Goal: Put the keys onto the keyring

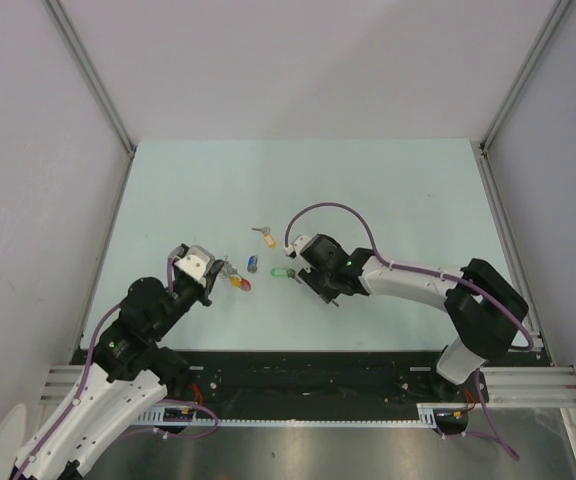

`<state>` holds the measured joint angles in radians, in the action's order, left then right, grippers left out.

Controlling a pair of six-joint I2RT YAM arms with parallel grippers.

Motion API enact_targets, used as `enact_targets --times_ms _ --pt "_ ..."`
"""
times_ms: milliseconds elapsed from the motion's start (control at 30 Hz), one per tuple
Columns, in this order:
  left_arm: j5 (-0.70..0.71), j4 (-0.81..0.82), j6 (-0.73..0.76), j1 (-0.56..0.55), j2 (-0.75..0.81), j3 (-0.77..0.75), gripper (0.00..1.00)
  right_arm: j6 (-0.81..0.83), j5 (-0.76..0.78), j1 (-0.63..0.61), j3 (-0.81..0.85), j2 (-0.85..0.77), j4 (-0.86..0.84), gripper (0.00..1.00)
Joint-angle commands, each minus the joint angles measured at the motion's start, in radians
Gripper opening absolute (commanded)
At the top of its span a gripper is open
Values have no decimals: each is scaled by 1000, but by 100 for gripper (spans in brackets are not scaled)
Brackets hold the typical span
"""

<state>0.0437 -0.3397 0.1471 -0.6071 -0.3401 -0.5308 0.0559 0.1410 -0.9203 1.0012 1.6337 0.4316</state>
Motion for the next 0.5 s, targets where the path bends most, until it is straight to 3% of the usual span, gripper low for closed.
enact_targets --times_ms 0,467 --pt "-19 41 -12 9 4 -6 1 -76 -24 20 -13 -89 7 40" --pt "-24 42 -11 9 6 -8 0 -60 -96 34 -56 -24 -119 30"
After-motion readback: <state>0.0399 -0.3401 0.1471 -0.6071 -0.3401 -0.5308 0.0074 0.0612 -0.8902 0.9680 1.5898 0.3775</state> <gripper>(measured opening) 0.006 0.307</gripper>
